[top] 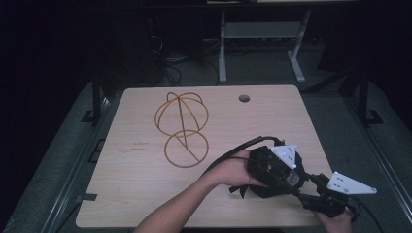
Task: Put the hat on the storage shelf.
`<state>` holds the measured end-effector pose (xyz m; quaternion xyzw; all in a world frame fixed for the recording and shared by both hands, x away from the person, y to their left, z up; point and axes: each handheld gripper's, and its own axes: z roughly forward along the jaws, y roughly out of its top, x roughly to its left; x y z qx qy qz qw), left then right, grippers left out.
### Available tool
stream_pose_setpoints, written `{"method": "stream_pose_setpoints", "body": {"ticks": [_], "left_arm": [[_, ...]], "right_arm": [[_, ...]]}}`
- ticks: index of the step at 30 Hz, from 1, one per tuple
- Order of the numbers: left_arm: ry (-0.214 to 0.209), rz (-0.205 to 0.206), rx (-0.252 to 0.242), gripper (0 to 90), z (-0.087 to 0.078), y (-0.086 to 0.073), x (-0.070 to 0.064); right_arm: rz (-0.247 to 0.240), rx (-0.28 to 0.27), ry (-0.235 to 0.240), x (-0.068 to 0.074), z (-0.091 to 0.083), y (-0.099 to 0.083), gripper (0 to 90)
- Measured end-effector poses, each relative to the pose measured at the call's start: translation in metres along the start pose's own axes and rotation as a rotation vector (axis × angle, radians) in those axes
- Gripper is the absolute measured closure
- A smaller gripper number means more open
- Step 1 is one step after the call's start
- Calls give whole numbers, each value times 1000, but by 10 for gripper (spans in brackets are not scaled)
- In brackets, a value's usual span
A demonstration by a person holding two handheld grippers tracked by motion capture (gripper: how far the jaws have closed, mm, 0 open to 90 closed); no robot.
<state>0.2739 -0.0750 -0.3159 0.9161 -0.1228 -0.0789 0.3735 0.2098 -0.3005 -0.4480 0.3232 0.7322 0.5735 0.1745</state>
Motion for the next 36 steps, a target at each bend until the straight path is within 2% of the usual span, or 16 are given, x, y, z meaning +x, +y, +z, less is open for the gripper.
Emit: {"method": "stream_pose_setpoints", "body": {"ticks": [1,2,5,6,10,12,15,16,17,20,21,25,29,33,36], "left_arm": [[-1,2,3,811,0,0,0],[0,2,2,811,0,0,-1],[7,-10,-14,811,-3,-2,0],[9,-14,-19,810,-4,-3,1],[41,-25,-22,809,-8,-6,1],[63,-31,-25,797,-9,-10,0],[107,-36,-13,719,-12,-15,-2],[136,-41,-8,697,-13,-19,-3],[155,-50,-2,633,-14,-20,-4],[185,-65,2,591,-19,-28,-6],[195,-70,5,552,-20,-29,-7],[222,-81,15,530,-29,-38,-10],[252,-98,-8,504,-40,-49,-15],[294,-120,-8,482,-51,-65,-21],[309,-140,-15,480,-57,-76,-25]], "right_arm": [[-12,-2,1,1,-2,1,492],[-12,-2,1,1,-2,1,492],[-26,-8,-4,2,-5,2,650],[-26,-23,-7,3,-8,3,746],[-30,-32,-29,4,-10,5,800],[-32,-31,-39,5,-11,7,812],[-24,-23,-46,5,-11,8,820],[-24,-21,-48,5,-11,8,822],[-18,-17,-52,5,-11,9,823],[0,-12,-56,4,-12,11,825],[5,-12,-53,3,-13,12,825],[34,-4,-49,0,-14,14,827],[64,21,-61,-5,-16,19,828],[77,26,-64,-9,-18,23,827],[95,33,-67,-12,-19,27,828]]}}
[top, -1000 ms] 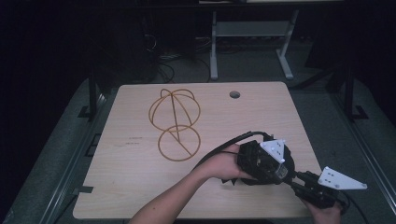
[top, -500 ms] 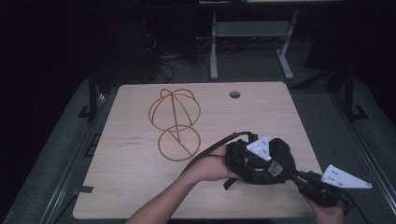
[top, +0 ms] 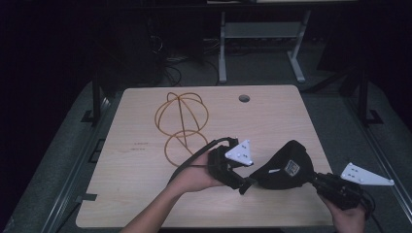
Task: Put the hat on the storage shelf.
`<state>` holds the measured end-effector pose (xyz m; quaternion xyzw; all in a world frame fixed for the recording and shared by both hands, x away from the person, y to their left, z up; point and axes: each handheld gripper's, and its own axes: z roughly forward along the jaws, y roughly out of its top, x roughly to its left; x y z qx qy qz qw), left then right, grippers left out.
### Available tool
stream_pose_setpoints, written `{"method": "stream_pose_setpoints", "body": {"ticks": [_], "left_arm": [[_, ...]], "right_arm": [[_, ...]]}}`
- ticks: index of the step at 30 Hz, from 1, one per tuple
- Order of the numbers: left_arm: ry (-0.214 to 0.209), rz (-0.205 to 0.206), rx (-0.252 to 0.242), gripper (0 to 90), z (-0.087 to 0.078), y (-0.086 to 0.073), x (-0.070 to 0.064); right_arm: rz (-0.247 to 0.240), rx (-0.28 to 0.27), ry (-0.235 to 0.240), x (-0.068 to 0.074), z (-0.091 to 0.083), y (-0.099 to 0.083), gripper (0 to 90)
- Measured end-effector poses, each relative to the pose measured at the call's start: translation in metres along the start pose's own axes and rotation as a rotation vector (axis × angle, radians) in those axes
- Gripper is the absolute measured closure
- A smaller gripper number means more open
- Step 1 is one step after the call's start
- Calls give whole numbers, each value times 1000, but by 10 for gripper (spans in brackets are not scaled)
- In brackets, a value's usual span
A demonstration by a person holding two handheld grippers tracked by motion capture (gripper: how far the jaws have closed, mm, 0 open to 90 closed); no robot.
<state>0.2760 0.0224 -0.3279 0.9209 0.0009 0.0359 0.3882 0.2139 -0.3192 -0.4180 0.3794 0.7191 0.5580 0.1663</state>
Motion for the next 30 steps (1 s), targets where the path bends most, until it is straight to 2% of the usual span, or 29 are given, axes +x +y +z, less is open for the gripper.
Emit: {"method": "stream_pose_setpoints", "body": {"ticks": [1,2,3,6,8,14,15,20,22,24,28,30], "left_arm": [[9,-16,-7,475,-4,-9,-1],[9,-16,-7,473,-4,-9,-1],[11,-27,-11,473,-5,-13,-2],[36,-26,3,469,-6,-27,-6],[49,-43,-3,463,-8,-39,-7],[81,-72,-24,456,-12,-63,-11],[83,-74,-19,456,-13,-67,-11],[100,-100,-17,448,-21,-87,-12],[108,-114,-26,447,-23,-94,-13],[123,-124,-28,443,-24,-101,-14],[151,-138,-30,432,-23,-114,-14],[149,-151,-22,428,-22,-118,-15]], "right_arm": [[9,7,2,-2,0,4,828],[9,7,2,-2,0,4,828],[16,10,7,-3,0,6,828],[29,27,22,-4,3,12,829],[36,35,27,-5,5,16,828],[12,62,41,-4,12,42,829],[12,62,41,-4,12,42,829],[-8,72,52,-4,21,64,830],[-9,71,54,-4,22,67,830],[-14,73,60,-3,25,78,830],[-22,79,68,-3,28,87,830],[-25,87,74,-3,30,92,830]]}}
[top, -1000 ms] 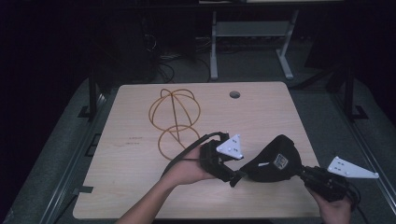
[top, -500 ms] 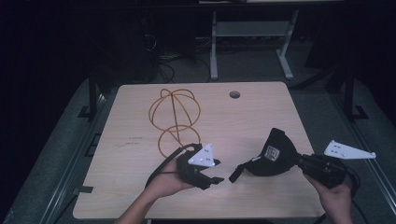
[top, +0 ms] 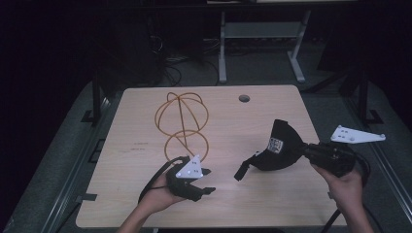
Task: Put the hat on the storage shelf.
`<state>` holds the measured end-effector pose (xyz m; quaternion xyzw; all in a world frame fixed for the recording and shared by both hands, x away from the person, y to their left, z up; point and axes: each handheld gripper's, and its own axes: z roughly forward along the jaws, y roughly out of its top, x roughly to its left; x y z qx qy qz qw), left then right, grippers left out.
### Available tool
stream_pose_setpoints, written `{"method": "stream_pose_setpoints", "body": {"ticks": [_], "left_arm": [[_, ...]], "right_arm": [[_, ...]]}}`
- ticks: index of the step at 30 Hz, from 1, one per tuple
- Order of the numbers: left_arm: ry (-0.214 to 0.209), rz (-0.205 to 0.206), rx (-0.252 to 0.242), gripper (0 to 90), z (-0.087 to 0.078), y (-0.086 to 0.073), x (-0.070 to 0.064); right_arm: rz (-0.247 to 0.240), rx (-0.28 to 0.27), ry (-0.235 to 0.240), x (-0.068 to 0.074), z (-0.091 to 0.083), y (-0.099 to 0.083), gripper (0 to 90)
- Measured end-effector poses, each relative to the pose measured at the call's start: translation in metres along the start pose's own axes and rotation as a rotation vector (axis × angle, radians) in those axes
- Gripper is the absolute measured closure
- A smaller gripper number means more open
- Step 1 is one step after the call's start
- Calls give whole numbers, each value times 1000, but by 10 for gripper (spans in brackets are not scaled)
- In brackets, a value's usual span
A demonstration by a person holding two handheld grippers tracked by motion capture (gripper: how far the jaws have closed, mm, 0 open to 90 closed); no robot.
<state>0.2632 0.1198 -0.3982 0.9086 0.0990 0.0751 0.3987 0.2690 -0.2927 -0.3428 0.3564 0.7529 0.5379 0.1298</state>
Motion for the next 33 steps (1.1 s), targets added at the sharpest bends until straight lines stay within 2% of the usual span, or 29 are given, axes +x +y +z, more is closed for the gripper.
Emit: {"method": "stream_pose_setpoints", "body": {"ticks": [1,6,12,18,29,33], "left_arm": [[0,10,9,428,0,-1,1],[8,-2,-4,405,1,-8,2],[9,-13,12,376,3,-15,1],[27,-17,-10,345,2,-16,1],[22,-52,-27,293,2,-19,4],[23,-54,-18,259,4,-20,5]], "right_arm": [[1,4,6,0,2,3,830],[-7,18,20,-1,6,16,830],[-24,37,37,1,13,37,830],[-52,41,64,5,20,60,829],[-86,58,102,7,38,95,829],[-100,69,112,10,43,104,829]]}}
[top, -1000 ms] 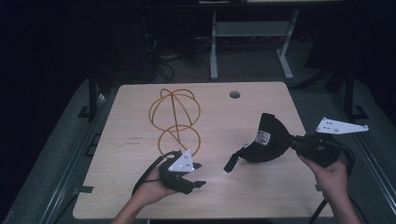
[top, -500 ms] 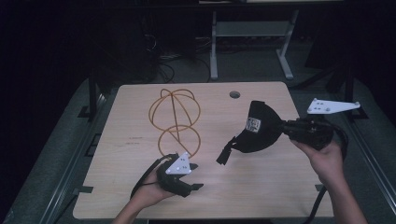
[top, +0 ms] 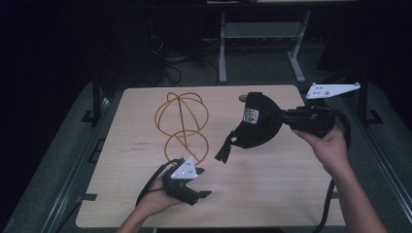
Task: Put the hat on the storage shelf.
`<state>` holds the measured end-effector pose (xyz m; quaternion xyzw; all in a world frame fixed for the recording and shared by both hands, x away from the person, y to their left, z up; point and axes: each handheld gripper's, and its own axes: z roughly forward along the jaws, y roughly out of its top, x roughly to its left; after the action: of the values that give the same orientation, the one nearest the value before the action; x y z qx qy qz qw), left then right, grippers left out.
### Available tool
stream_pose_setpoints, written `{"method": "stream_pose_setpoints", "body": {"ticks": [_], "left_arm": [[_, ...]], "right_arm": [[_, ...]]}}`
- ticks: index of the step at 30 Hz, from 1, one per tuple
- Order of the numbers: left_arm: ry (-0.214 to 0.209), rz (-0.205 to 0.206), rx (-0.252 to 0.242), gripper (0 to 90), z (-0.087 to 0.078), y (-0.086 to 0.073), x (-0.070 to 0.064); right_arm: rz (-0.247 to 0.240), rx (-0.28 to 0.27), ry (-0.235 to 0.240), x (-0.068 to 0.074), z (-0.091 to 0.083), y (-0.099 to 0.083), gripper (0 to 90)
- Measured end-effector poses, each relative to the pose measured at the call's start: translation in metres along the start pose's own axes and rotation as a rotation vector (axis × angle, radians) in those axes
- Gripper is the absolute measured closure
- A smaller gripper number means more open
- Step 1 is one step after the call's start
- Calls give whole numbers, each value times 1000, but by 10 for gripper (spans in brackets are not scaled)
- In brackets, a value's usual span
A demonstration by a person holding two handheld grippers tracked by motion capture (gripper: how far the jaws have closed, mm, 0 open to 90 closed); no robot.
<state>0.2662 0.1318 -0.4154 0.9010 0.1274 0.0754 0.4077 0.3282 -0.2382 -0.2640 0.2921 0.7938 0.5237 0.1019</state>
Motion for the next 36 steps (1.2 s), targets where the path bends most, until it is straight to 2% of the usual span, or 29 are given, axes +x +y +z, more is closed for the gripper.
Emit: {"method": "stream_pose_setpoints", "body": {"ticks": [9,19,25,33,36], "left_arm": [[7,-4,-6,230,0,0,1],[-9,-5,9,228,3,0,0],[-12,-8,1,230,1,-1,2],[-17,-8,2,235,2,-1,1],[-10,-11,4,235,2,-2,3]], "right_arm": [[-4,-3,15,-1,6,13,829],[-36,6,40,6,19,40,829],[-70,16,58,17,29,59,828],[-119,51,80,29,54,86,828],[-147,86,71,33,65,99,827]]}}
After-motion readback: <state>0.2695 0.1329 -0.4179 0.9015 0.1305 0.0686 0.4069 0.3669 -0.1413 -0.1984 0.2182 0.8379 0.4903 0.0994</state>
